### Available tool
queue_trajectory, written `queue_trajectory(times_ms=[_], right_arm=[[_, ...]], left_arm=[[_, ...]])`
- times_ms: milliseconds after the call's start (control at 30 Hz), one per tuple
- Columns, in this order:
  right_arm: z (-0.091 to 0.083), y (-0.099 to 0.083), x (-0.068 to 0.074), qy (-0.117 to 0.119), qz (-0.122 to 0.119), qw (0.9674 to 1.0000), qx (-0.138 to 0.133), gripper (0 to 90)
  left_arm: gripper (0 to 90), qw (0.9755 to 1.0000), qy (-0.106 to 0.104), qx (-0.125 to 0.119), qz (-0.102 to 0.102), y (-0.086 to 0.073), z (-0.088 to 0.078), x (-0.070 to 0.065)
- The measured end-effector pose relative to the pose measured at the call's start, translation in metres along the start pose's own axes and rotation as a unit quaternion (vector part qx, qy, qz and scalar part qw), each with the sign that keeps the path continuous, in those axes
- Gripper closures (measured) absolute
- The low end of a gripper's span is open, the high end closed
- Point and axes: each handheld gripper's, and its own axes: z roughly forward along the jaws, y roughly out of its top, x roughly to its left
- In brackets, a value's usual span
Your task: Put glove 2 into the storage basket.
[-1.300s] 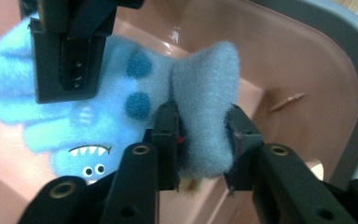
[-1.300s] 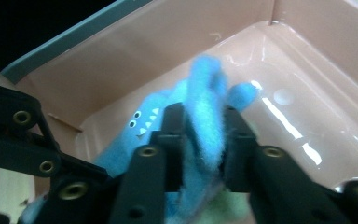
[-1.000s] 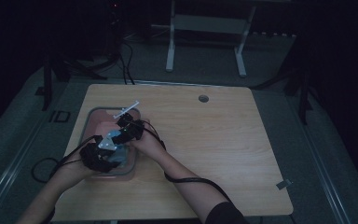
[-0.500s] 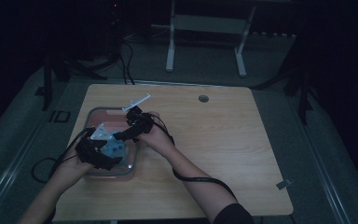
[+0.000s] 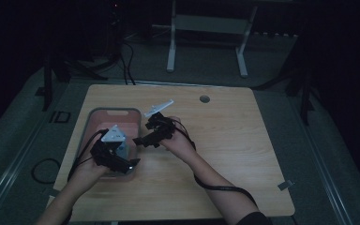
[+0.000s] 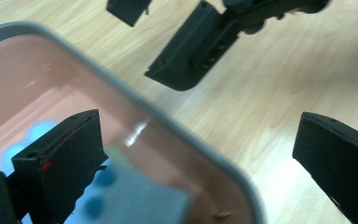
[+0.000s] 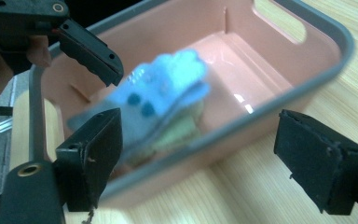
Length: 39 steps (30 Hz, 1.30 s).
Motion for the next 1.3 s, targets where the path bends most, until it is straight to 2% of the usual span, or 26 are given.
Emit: queue_trajectory(times_ms=[67, 233, 300, 467, 600, 667, 800, 867, 1000, 1200, 1300], right_arm=[[-0.007, -0.007, -0.001, -0.001, 0.001, 1.0000, -0.003, 15.4], [-0.021, -0.022, -0.002, -0.002, -0.003, 0.9999, -0.011, 15.3], [-0.032, -0.033, -0.003, -0.010, -0.012, 0.9997, -0.017, 15.4], [-0.050, -0.052, -0.007, -0.018, -0.013, 0.9995, -0.023, 14.6], [-0.060, -0.064, -0.013, -0.023, -0.003, 0.9994, -0.025, 14.5], [-0.068, -0.077, -0.019, -0.028, 0.006, 0.9992, -0.027, 14.5], [-0.074, -0.090, -0.022, -0.033, 0.011, 0.9991, -0.025, 14.6], [-0.076, -0.101, -0.023, -0.046, 0.004, 0.9987, -0.021, 14.6], [-0.078, -0.115, -0.024, -0.040, 0.009, 0.9989, -0.023, 14.5], [-0.079, -0.138, -0.024, -0.039, 0.016, 0.9990, -0.018, 14.5], [-0.082, -0.147, -0.025, -0.030, 0.027, 0.9990, -0.020, 14.6]], left_arm=[[2.2, 0.9999, 0.002, -0.003, 0.010, 0.002, 0.004, -0.006], [2.2, 0.9997, -0.016, -0.008, 0.019, 0.008, 0.014, -0.019], [2.2, 0.9993, -0.025, -0.012, 0.025, 0.013, 0.020, -0.027], [2.2, 0.9984, -0.041, -0.012, 0.039, 0.022, 0.032, -0.043], [2.2, 0.9975, -0.047, -0.013, 0.051, 0.027, 0.041, -0.053], [2.2, 0.9963, -0.060, -0.014, 0.059, 0.031, 0.049, -0.062], [2.2, 0.9953, -0.071, -0.011, 0.065, 0.035, 0.058, -0.069], [2.2, 0.9944, -0.079, -0.011, 0.070, 0.037, 0.064, -0.076], [2.2, 0.9928, -0.090, -0.012, 0.079, 0.037, 0.075, -0.087], [2.2, 0.9909, -0.105, -0.012, 0.083, 0.034, 0.089, -0.094], [2.2, 0.9896, -0.112, -0.008, 0.089, 0.032, 0.096, -0.098]])
